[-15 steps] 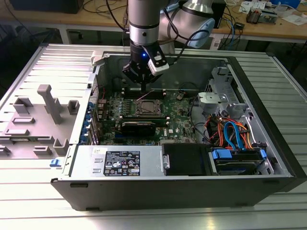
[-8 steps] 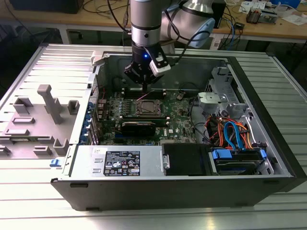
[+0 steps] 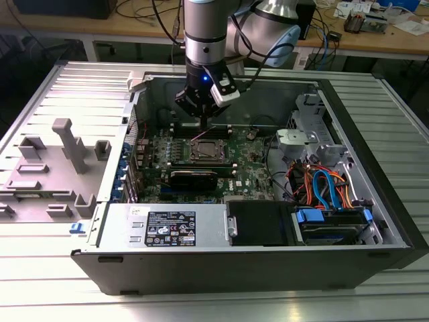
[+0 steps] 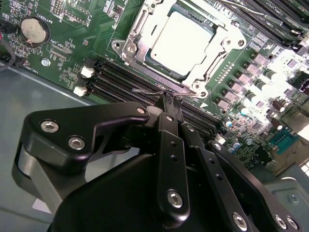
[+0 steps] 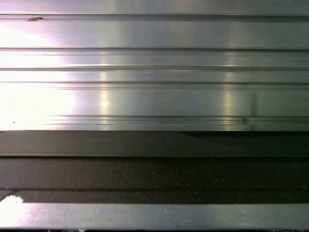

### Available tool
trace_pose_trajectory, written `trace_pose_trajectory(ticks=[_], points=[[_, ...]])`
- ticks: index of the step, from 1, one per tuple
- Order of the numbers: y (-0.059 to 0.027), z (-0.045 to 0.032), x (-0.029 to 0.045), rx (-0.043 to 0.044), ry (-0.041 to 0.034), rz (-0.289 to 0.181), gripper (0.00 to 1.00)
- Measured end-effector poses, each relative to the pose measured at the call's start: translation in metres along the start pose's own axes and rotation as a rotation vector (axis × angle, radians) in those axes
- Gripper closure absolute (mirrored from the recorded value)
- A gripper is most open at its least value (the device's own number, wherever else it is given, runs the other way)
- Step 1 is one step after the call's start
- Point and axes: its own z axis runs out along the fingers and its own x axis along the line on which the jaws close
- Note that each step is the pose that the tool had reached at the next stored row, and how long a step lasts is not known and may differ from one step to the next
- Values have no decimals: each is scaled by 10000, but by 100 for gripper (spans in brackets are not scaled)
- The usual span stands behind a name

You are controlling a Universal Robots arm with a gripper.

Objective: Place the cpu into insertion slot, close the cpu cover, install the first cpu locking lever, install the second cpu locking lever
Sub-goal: 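Install the first cpu locking lever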

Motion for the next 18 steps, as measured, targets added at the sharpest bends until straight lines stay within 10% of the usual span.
trace_pose_trajectory(ticks=[18], points=[[7,21,-46,1,0,1,89]])
